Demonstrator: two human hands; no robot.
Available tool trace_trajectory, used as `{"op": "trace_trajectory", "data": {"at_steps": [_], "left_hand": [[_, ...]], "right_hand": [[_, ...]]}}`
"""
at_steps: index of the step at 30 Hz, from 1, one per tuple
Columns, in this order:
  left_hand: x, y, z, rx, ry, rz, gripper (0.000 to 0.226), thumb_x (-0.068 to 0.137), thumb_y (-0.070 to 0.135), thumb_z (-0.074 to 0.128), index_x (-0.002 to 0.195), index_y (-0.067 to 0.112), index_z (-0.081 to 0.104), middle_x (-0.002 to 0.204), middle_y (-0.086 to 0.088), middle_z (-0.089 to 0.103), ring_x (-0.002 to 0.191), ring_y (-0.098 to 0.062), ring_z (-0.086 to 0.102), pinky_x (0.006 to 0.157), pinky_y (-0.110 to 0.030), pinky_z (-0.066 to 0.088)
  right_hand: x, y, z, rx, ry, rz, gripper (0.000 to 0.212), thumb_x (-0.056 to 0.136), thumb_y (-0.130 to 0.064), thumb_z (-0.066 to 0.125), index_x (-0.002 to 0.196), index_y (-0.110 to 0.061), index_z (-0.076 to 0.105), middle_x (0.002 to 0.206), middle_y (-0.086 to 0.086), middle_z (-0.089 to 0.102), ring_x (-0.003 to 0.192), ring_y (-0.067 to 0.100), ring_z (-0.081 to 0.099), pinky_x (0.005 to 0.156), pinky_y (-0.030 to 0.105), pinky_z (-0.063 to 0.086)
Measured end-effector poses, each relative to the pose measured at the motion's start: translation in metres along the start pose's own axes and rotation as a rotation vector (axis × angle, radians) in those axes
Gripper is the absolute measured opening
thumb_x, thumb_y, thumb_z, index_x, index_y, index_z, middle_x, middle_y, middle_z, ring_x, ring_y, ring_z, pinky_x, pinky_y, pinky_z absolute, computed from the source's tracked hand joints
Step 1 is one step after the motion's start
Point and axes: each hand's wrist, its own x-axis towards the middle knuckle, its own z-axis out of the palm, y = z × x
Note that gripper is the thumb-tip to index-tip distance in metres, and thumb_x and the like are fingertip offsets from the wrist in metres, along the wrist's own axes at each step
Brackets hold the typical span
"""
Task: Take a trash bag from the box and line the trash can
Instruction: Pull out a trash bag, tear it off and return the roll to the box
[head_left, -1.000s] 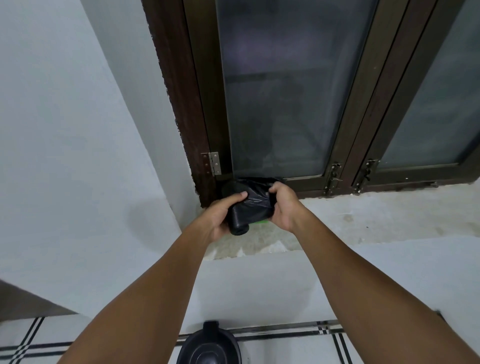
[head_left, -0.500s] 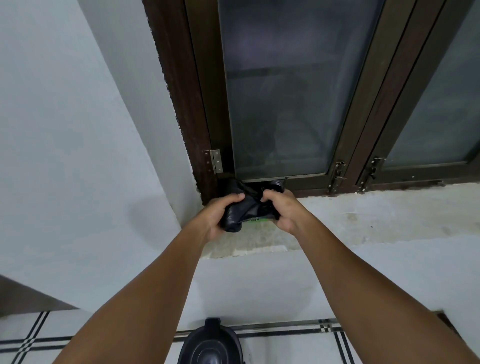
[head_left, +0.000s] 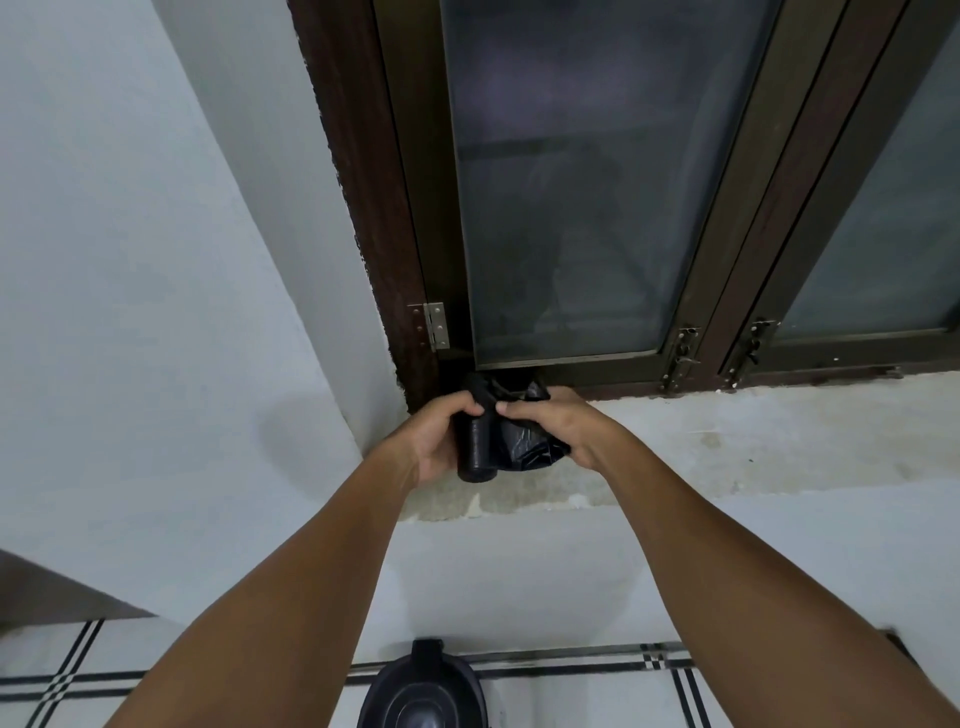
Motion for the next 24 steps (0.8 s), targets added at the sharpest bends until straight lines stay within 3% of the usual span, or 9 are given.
{"op": "trace_trajectory", "data": {"at_steps": [2, 6, 9, 12, 16, 18, 19, 22, 24], "left_hand": [[0.002, 0.000, 0.001, 0.012, 0.004, 0.022, 0.047, 0.087, 0.021, 0.071, 0.133, 0.014, 0.062, 0.127, -0.015, 0.069, 0.116, -0.032, 0.065, 0.088, -0.043, 0.055], [0.004, -0.001, 0.001, 0.038, 0.078, 0.010, 0.047, 0.084, 0.033, 0.078, 0.125, 0.012, 0.069, 0.109, -0.012, 0.077, 0.095, -0.027, 0.070, 0.076, -0.032, 0.055], [0.007, -0.002, -0.002, 0.000, 0.088, -0.021, 0.047, 0.085, 0.033, 0.076, 0.126, 0.012, 0.068, 0.111, -0.014, 0.077, 0.099, -0.031, 0.071, 0.088, -0.038, 0.055], [0.007, -0.001, -0.002, -0.035, 0.106, -0.009, 0.043, 0.087, 0.030, 0.070, 0.125, 0.011, 0.067, 0.112, -0.015, 0.076, 0.101, -0.032, 0.070, 0.088, -0.039, 0.055], [0.009, 0.002, -0.001, -0.081, 0.048, 0.031, 0.046, 0.081, 0.018, 0.056, 0.126, 0.011, 0.063, 0.122, -0.016, 0.070, 0.113, -0.035, 0.065, 0.099, -0.047, 0.052], [0.012, 0.002, -0.001, -0.034, 0.030, 0.059, 0.044, 0.084, 0.012, 0.056, 0.127, 0.010, 0.063, 0.125, -0.017, 0.070, 0.116, -0.035, 0.064, 0.104, -0.050, 0.050], [0.013, 0.003, -0.001, 0.003, 0.032, 0.078, 0.040, 0.087, 0.011, 0.059, 0.127, 0.009, 0.064, 0.126, -0.018, 0.070, 0.117, -0.035, 0.065, 0.105, -0.051, 0.050], [0.013, 0.004, -0.004, 0.113, 0.078, 0.111, 0.040, 0.088, 0.023, 0.074, 0.125, 0.012, 0.067, 0.120, -0.015, 0.074, 0.111, -0.034, 0.071, 0.095, -0.052, 0.057], [0.011, 0.005, -0.007, 0.192, 0.126, 0.084, 0.048, 0.081, 0.037, 0.083, 0.122, 0.018, 0.069, 0.112, -0.011, 0.077, 0.104, -0.034, 0.073, 0.083, -0.051, 0.061]], "right_hand": [[0.003, 0.001, 0.000, 0.088, 0.100, 0.000, 0.039, 0.082, -0.030, 0.084, 0.113, -0.011, 0.070, 0.104, 0.011, 0.078, 0.096, 0.028, 0.075, 0.087, 0.040, 0.061], [0.004, 0.000, 0.002, 0.275, 0.106, 0.012, 0.025, 0.083, -0.009, 0.078, 0.104, -0.004, 0.066, 0.098, 0.016, 0.073, 0.087, 0.032, 0.071, 0.067, 0.037, 0.058], [0.005, -0.001, 0.004, 0.353, 0.121, -0.009, 0.023, 0.082, 0.008, 0.066, 0.097, -0.008, 0.058, 0.092, 0.018, 0.064, 0.087, 0.033, 0.065, 0.072, 0.040, 0.054], [0.005, -0.003, 0.007, 0.356, 0.139, -0.001, 0.024, 0.083, 0.011, 0.054, 0.092, -0.011, 0.056, 0.092, 0.014, 0.060, 0.088, 0.031, 0.060, 0.072, 0.039, 0.051], [0.008, -0.003, 0.007, 0.383, 0.146, 0.049, 0.023, 0.094, -0.003, 0.047, 0.103, -0.014, 0.065, 0.101, 0.014, 0.066, 0.084, 0.027, 0.062, 0.063, 0.032, 0.047], [0.008, -0.002, 0.006, 0.393, 0.078, 0.082, 0.018, 0.098, -0.027, 0.058, 0.106, -0.015, 0.069, 0.103, 0.011, 0.074, 0.086, 0.026, 0.070, 0.068, 0.033, 0.052], [0.009, -0.001, 0.005, 0.355, 0.043, 0.075, 0.028, 0.095, -0.040, 0.067, 0.108, -0.015, 0.069, 0.105, 0.009, 0.077, 0.090, 0.025, 0.074, 0.072, 0.034, 0.056], [0.014, 0.004, 0.001, 0.212, -0.046, 0.022, 0.063, 0.074, -0.050, 0.089, 0.121, -0.014, 0.068, 0.111, 0.009, 0.079, 0.102, 0.027, 0.077, 0.094, 0.044, 0.061], [0.013, 0.007, 0.000, 0.164, -0.105, 0.013, 0.066, 0.069, -0.049, 0.092, 0.120, -0.012, 0.072, 0.111, 0.009, 0.079, 0.106, 0.027, 0.076, 0.102, 0.046, 0.057]]}}
